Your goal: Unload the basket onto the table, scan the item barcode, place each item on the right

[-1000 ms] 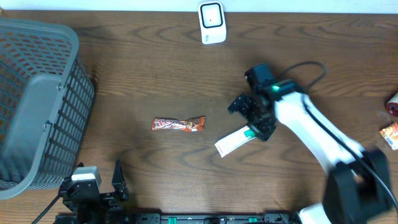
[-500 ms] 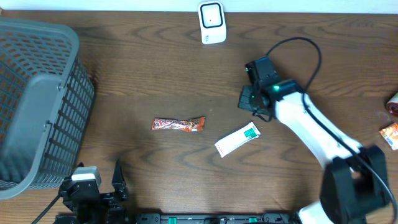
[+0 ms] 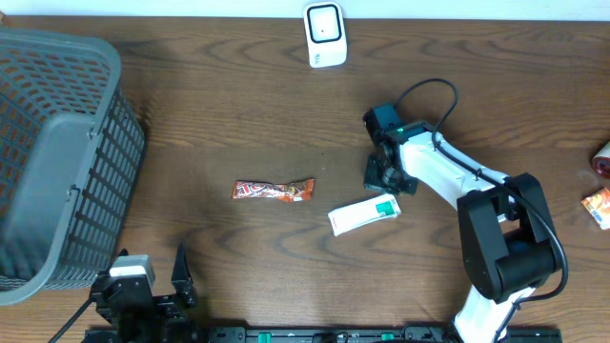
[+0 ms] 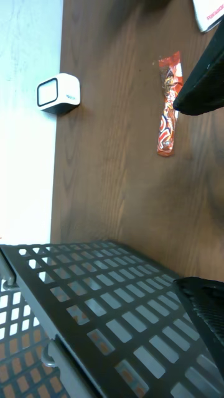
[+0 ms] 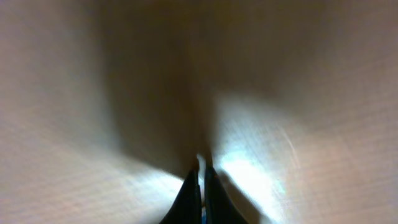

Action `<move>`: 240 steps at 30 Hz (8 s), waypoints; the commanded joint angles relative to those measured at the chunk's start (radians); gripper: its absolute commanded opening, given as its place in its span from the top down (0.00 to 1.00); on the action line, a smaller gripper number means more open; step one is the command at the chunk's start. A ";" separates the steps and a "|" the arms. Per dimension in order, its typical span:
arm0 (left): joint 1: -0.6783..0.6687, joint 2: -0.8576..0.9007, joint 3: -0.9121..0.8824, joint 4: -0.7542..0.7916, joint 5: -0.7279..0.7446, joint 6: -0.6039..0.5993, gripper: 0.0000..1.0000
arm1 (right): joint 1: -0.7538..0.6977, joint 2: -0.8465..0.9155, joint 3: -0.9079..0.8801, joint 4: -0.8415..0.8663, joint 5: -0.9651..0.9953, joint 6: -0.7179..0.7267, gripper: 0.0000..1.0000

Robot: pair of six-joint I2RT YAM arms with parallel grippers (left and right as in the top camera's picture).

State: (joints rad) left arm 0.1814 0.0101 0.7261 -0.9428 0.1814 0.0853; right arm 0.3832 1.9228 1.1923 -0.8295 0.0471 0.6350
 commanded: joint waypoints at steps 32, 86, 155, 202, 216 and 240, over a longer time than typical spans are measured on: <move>-0.003 -0.006 0.002 0.000 0.006 -0.001 0.16 | 0.087 -0.223 -0.040 -0.196 -0.129 -0.296 0.01; -0.003 -0.006 0.002 0.000 0.006 -0.001 0.16 | 0.219 -0.223 0.012 0.128 0.018 -0.608 0.61; -0.003 -0.006 0.002 -0.001 0.006 -0.001 0.16 | 0.075 0.668 0.800 0.974 0.748 -1.566 0.67; -0.003 -0.006 0.002 0.000 0.006 -0.001 0.16 | -0.169 0.229 0.800 -0.631 -0.332 -0.818 0.64; -0.003 -0.006 0.002 0.000 0.006 -0.001 0.16 | -0.499 0.229 0.710 -0.567 0.119 -0.505 0.60; -0.003 -0.006 0.002 0.000 0.006 -0.001 0.16 | -0.053 0.258 0.525 -0.195 0.014 -0.334 0.01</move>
State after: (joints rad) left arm 0.1814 0.0101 0.7261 -0.9424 0.1818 0.0853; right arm 0.3202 2.1551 1.7664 -1.0672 -0.0193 0.1944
